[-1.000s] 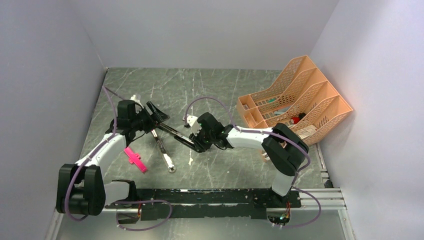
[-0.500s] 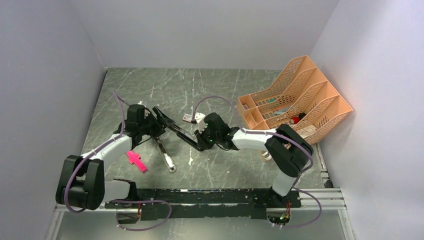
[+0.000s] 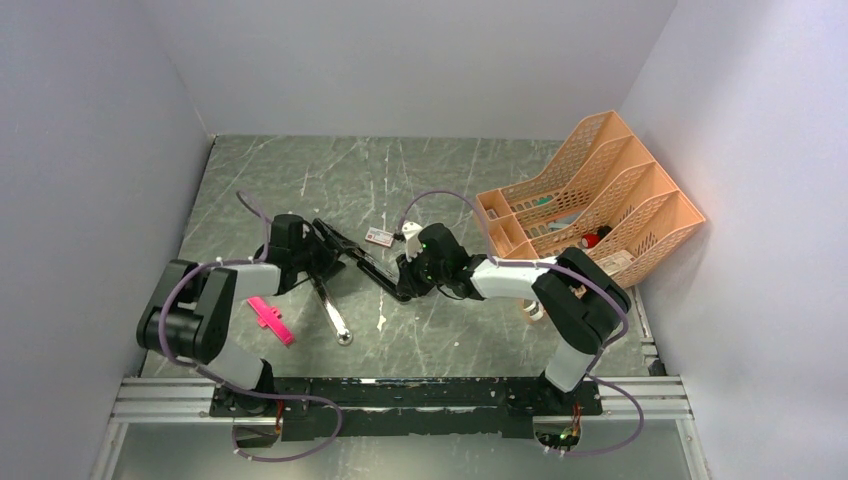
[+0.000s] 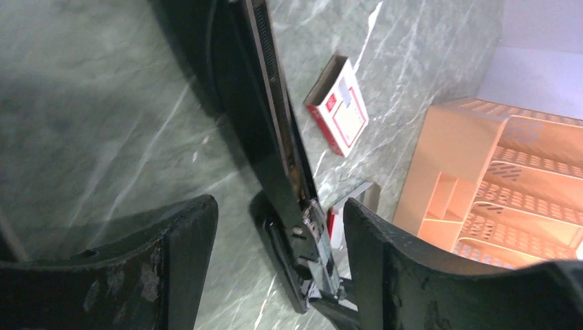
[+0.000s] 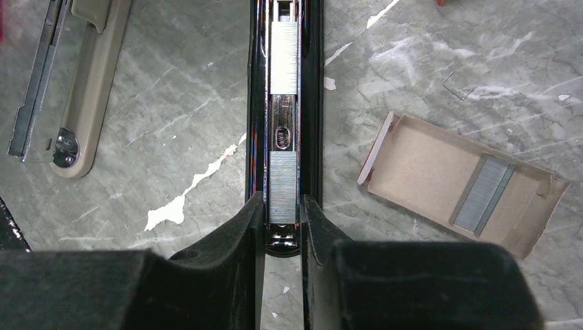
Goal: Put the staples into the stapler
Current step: Close the stapler at the center of the board.
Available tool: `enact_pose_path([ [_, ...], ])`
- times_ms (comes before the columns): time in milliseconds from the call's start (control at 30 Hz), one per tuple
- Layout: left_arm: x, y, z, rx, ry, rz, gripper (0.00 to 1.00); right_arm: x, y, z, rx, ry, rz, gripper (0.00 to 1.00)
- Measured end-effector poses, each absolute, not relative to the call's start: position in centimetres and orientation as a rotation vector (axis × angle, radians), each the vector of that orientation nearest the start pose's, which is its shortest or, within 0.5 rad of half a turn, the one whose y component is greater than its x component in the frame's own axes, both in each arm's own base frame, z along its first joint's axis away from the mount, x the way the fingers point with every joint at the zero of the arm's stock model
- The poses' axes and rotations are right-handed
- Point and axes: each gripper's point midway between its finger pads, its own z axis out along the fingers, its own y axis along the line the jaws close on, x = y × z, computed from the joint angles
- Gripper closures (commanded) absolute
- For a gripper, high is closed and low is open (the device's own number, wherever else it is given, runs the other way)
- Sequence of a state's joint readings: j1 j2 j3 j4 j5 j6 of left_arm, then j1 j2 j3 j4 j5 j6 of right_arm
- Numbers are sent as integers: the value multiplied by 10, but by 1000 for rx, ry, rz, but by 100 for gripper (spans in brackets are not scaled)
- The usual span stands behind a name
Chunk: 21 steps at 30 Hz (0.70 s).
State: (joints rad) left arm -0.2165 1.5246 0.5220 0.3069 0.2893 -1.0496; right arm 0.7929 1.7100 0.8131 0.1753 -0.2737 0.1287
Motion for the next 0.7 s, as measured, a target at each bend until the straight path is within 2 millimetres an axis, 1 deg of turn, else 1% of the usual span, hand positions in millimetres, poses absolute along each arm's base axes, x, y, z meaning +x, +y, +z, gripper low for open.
enact_pose_path([
  [67, 334, -164, 38, -834, 2265, -991, 32, 251, 329, 30, -916, 2206, 774, 100],
  [133, 340, -167, 37, -836, 2242, -1015, 38, 250, 329, 30, -916, 2207, 774, 100],
  [267, 350, -170, 33, -825, 2207, -1044, 57, 250, 329, 30, -920, 2205, 772, 100],
  [367, 355, -172, 27, -791, 2198, -1047, 63, 250, 329, 30, -920, 2207, 771, 100],
  [433, 357, -173, 27, -750, 2188, -1052, 68, 251, 329, 30, -918, 2207, 769, 100],
  [533, 362, -177, 33, -635, 2157, -1043, 72, 251, 328, 30, -921, 2205, 764, 100],
  [700, 364, -186, 48, -412, 2109, -973, 73, 253, 327, 29, -937, 2194, 749, 100],
])
